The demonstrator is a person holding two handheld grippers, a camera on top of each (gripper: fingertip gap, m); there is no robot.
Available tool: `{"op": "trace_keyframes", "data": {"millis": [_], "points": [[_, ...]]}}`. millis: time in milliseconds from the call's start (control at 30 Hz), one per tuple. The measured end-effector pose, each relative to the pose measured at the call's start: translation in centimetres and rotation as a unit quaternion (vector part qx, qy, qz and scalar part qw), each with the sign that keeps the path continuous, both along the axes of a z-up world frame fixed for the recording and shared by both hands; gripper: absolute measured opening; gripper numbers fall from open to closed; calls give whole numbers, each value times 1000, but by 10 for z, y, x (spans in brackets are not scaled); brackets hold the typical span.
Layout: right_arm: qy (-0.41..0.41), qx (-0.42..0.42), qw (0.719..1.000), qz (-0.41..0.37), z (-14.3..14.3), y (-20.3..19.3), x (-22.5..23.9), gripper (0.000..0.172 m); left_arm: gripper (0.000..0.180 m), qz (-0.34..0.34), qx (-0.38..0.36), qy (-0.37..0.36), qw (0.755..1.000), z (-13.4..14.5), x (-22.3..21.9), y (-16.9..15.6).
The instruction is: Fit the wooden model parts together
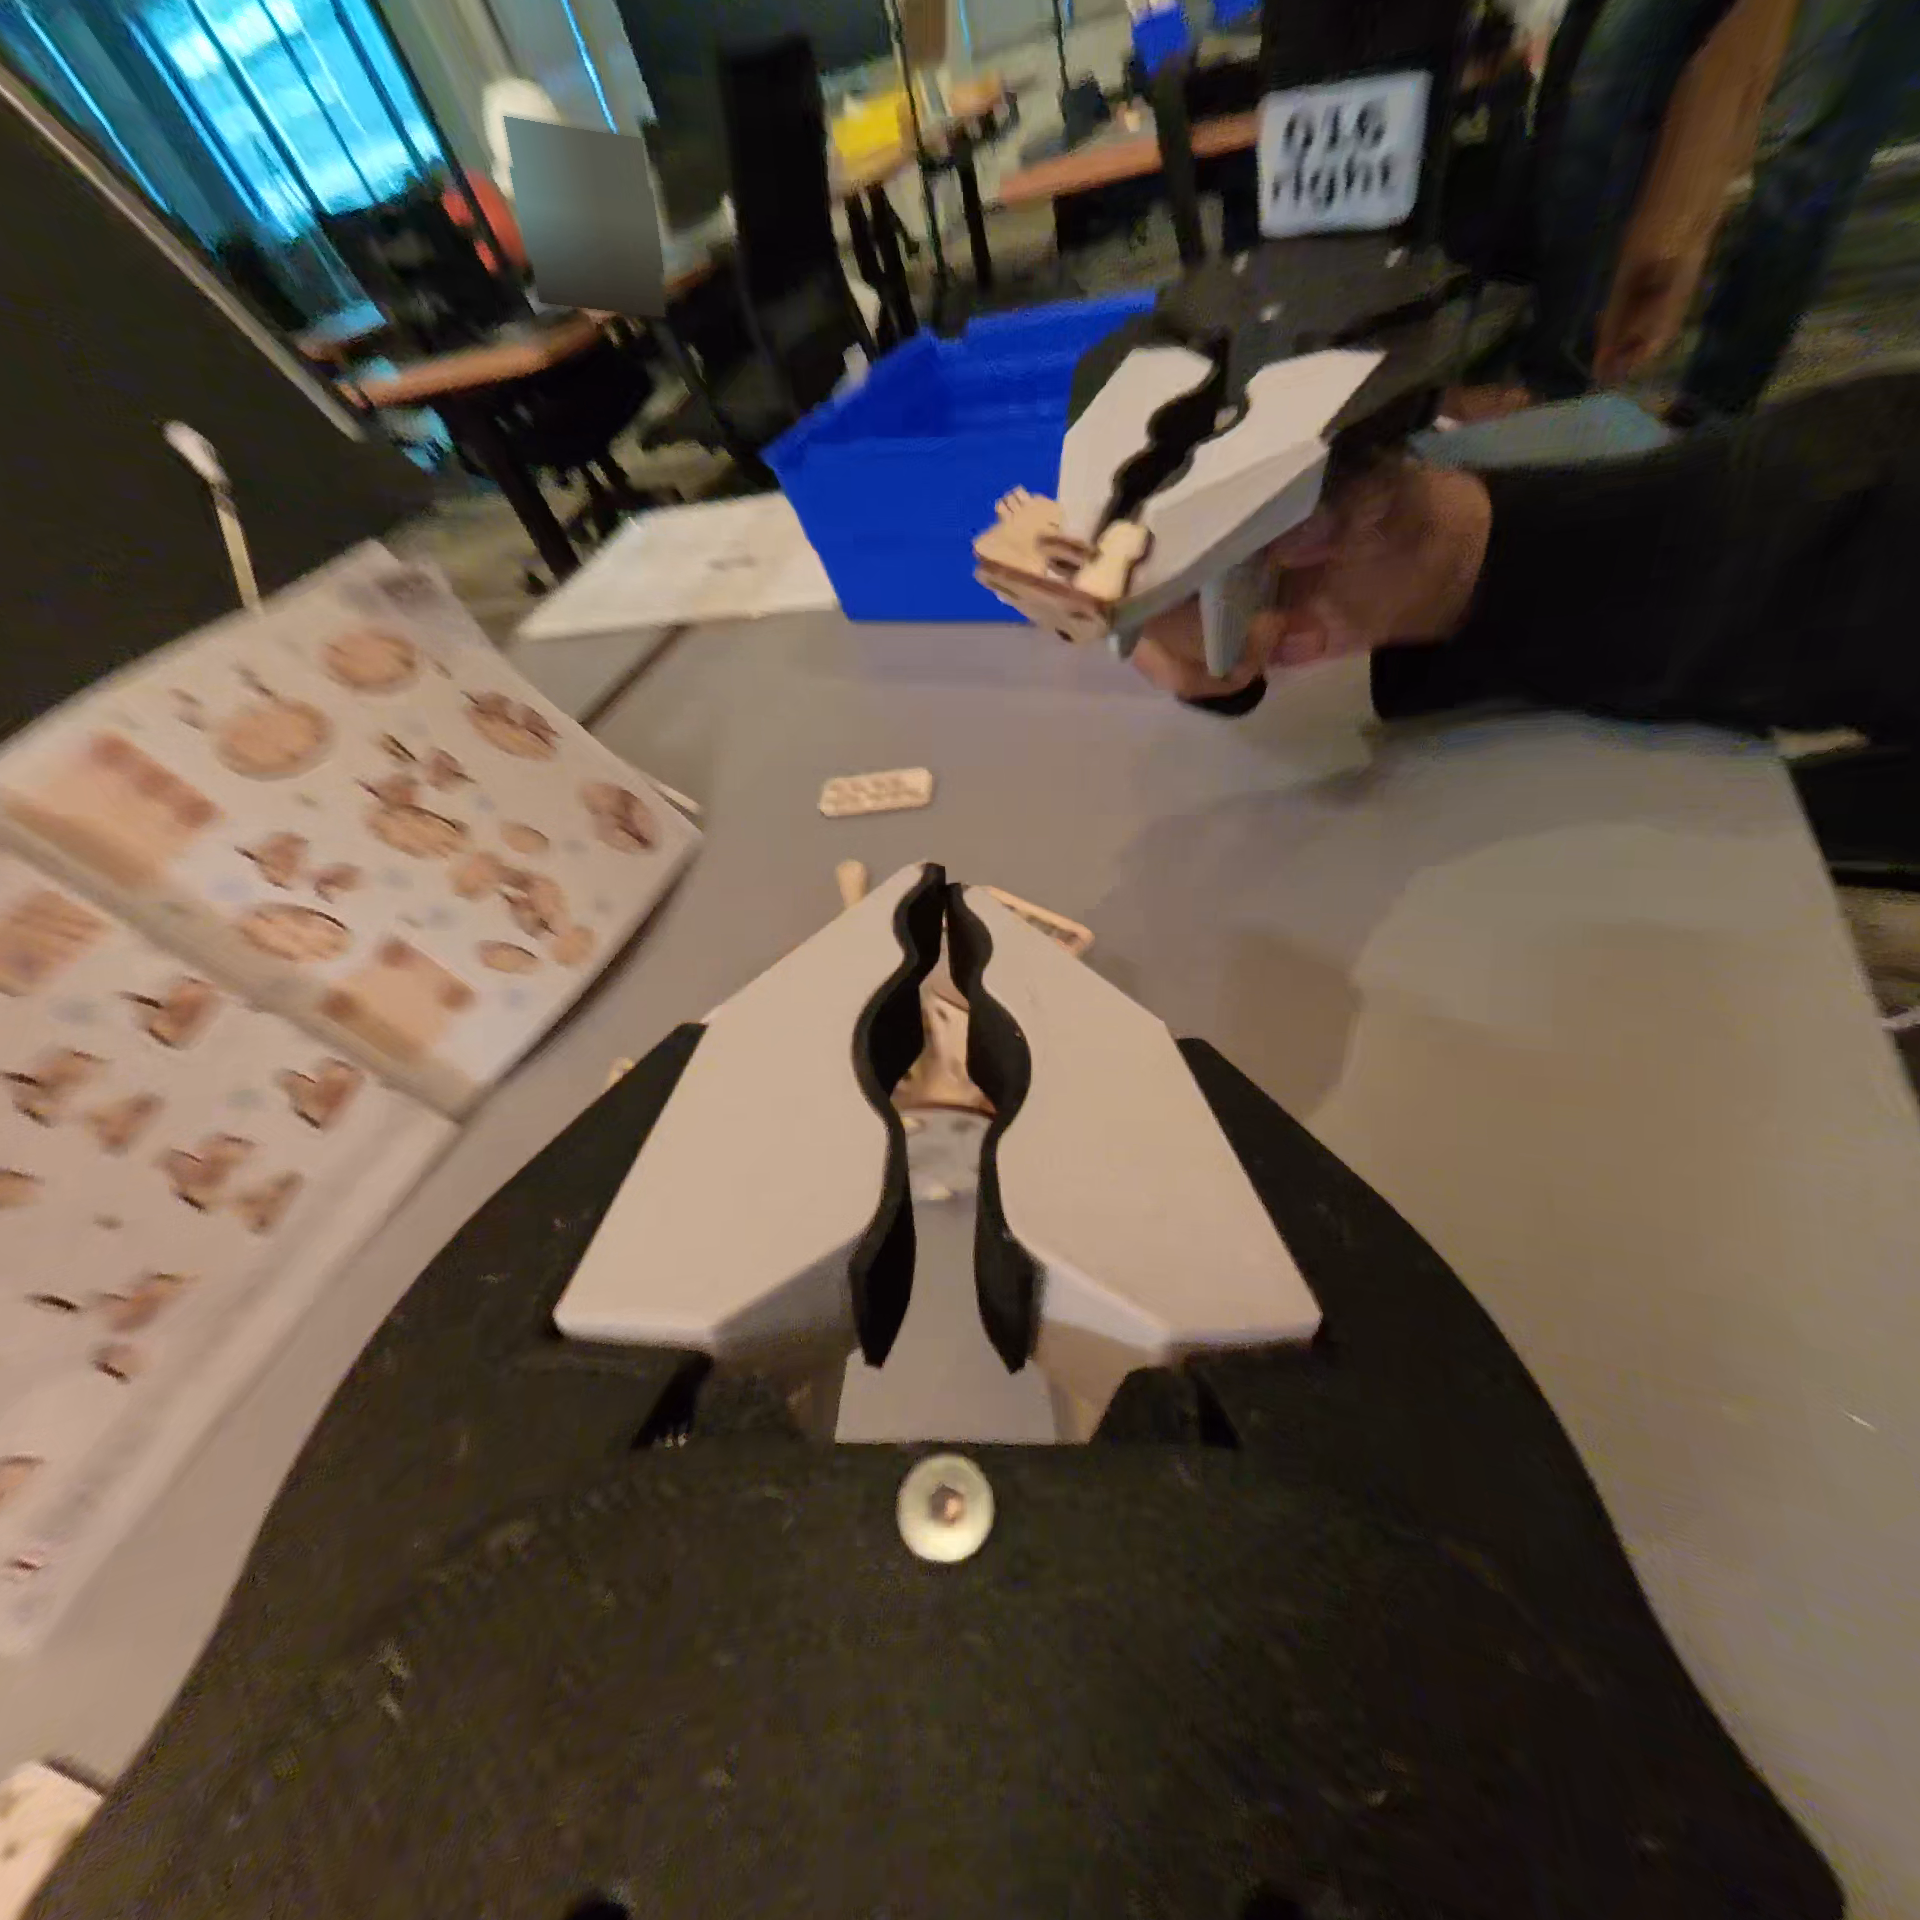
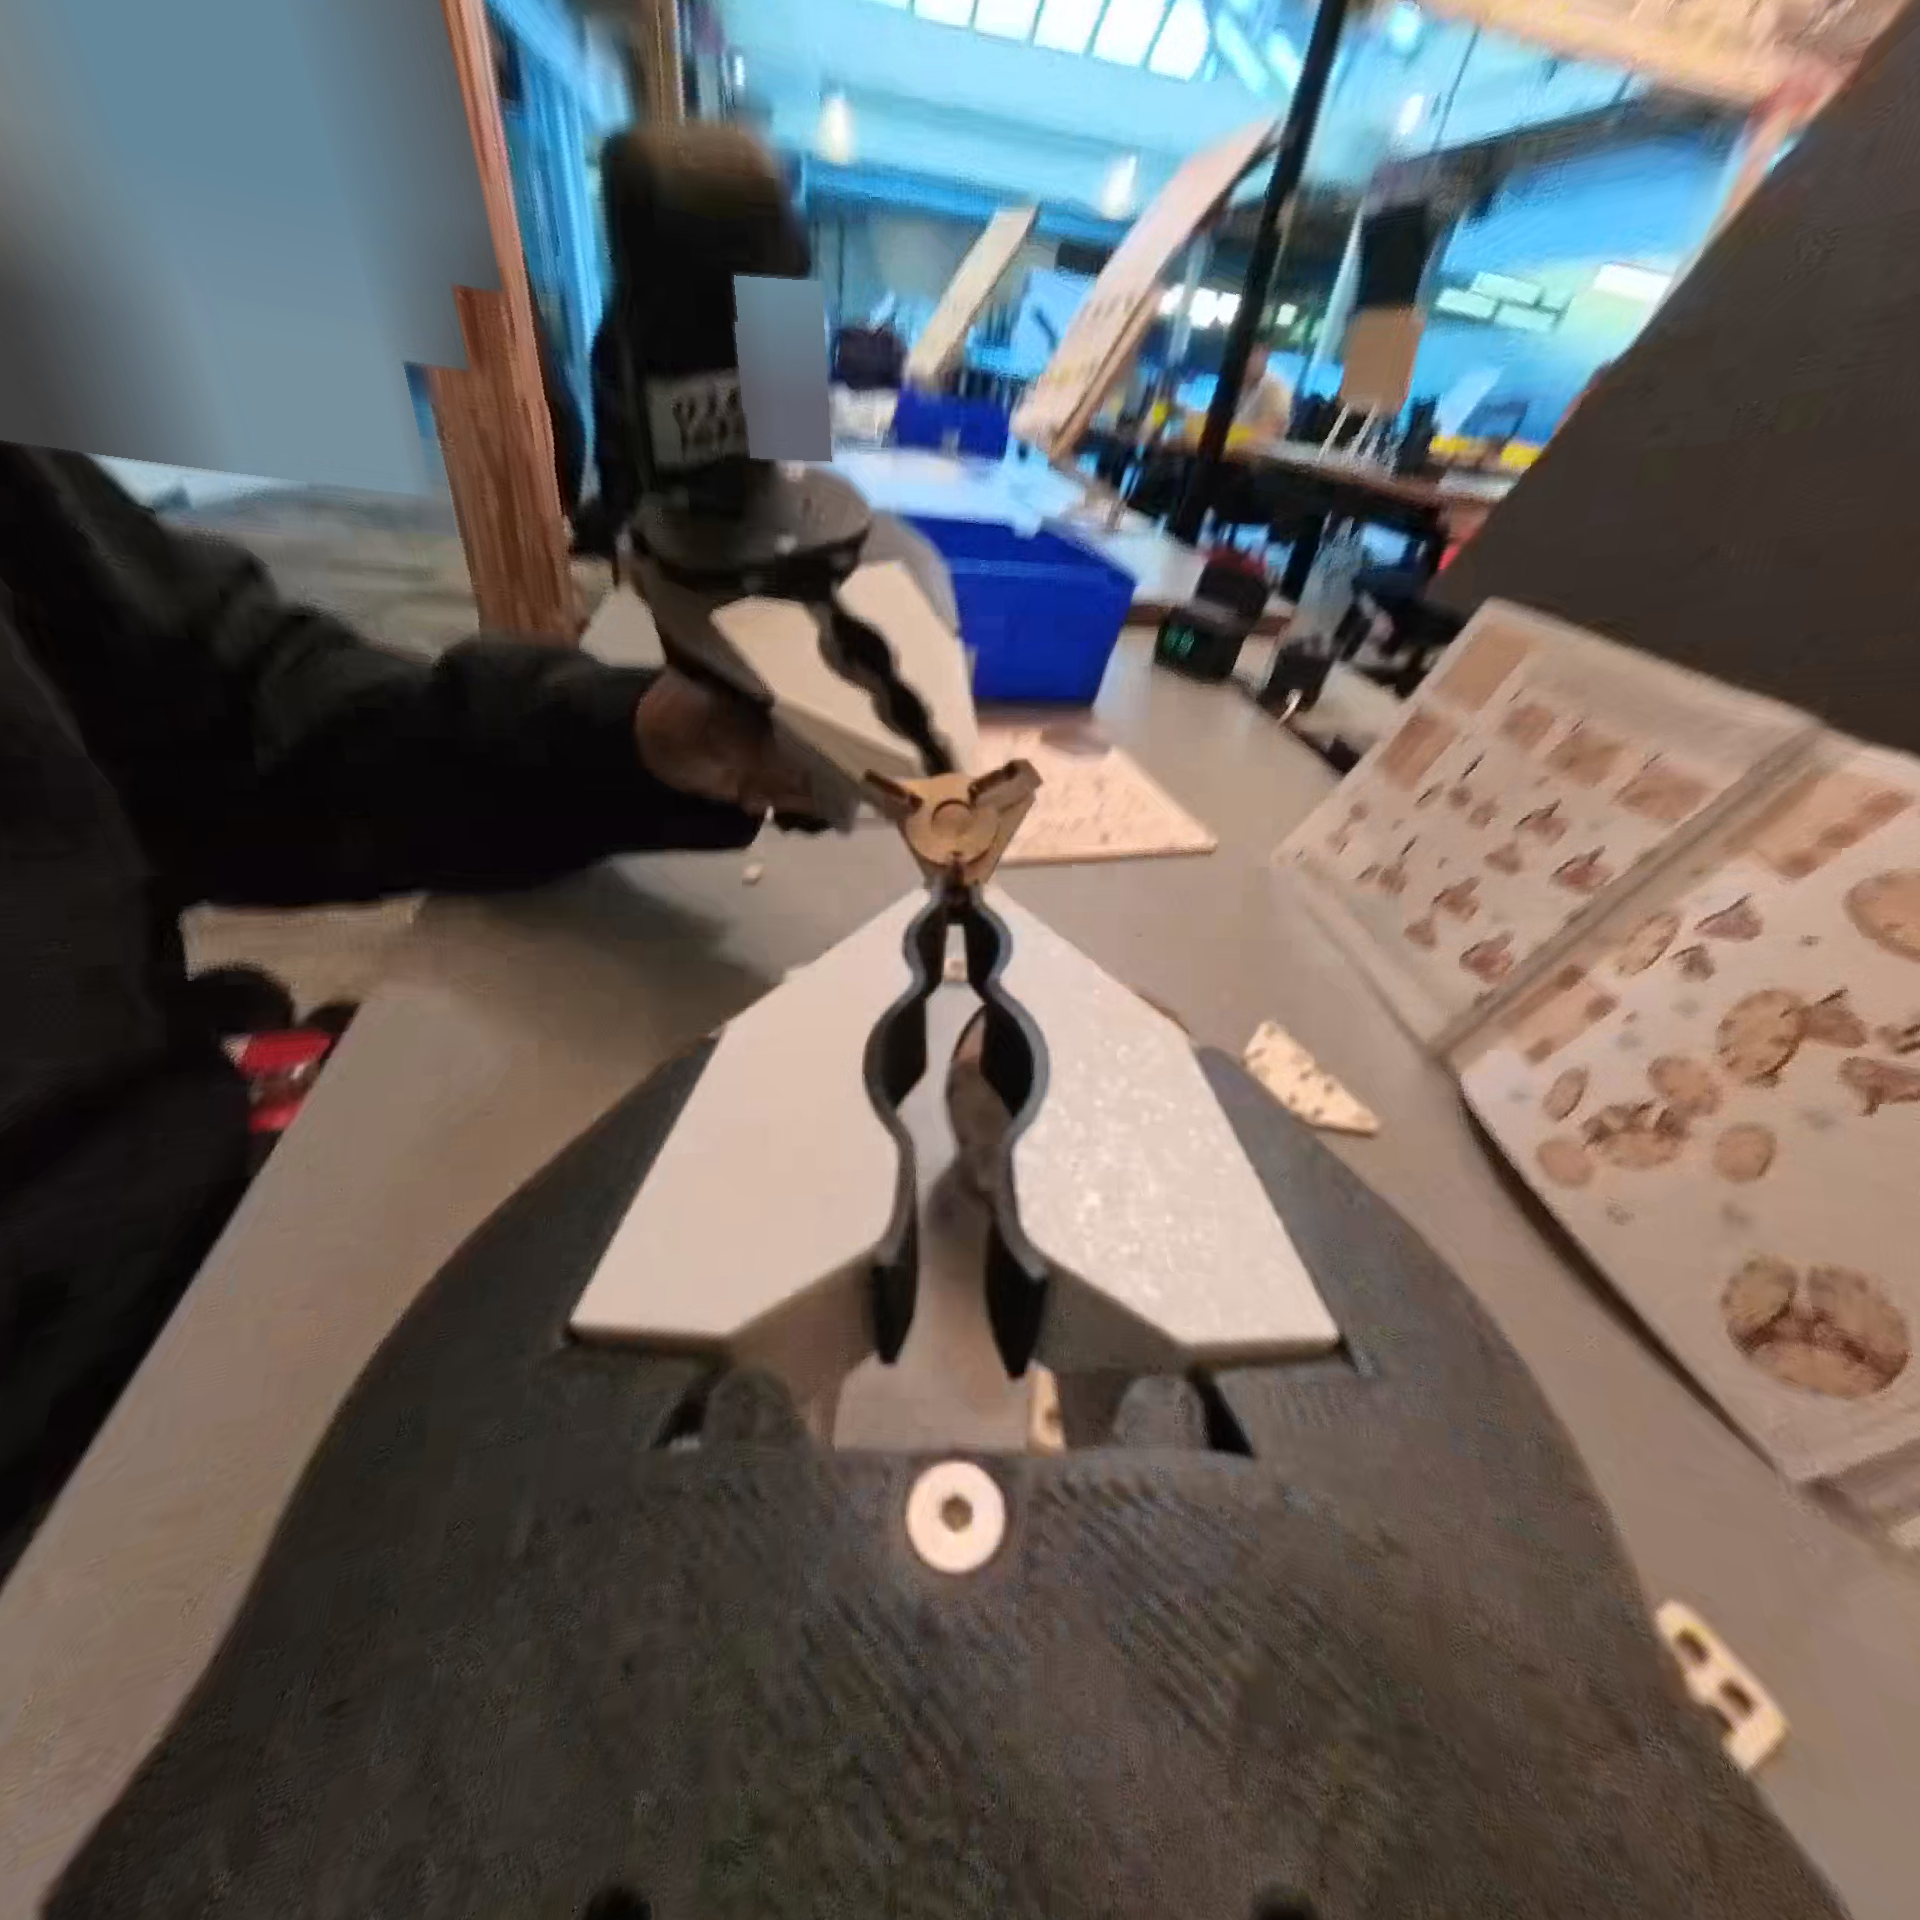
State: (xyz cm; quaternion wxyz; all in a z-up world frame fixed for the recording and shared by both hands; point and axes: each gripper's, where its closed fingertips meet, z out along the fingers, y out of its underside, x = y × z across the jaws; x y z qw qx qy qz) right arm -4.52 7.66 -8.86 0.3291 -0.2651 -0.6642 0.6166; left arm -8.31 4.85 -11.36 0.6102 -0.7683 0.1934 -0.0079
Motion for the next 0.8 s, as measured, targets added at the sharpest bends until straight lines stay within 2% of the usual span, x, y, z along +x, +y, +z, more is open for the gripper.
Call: {"op": "trace_keyframes", "data": {"millis": [67,100,167,233,300,333,467,633,700,800], "points": [[28,-53,998,8,12,13,-13,1,0,10,39,-9,999,10,-11,6],[22,-66,997,21,10,12,-15,1,0,9,50,-23,998,10,-12,6],[-24,-54,995,75,-5,-11,-5,1,0,-41,38,-46,997,0,4,-1],[-81,9,991,109,-39,-35,8,1,15,-124,-6,-30,992,-24,30,-15],[-147,80,977,130,-80,-48,15,1,17,-120,-19,-8,993,-35,32,-13],[-166,95,972,138,-89,-52,16,1,20,-124,-21,-7,992,-36,35,-12],[-186,48,965,181,-88,-67,21,1,22,-126,-14,-37,991,-30,35,-12],[-177,79,969,151,-93,-66,15,1,29,-103,32,-97,989,-8,14,-15],[-158,70,974,149,-85,-65,15,1,39,-84,27,-124,988,-9,2,-13],[-145,37,979,141,-77,-55,12,1,40,-74,12,-157,985,-17,-8,-9]]}}
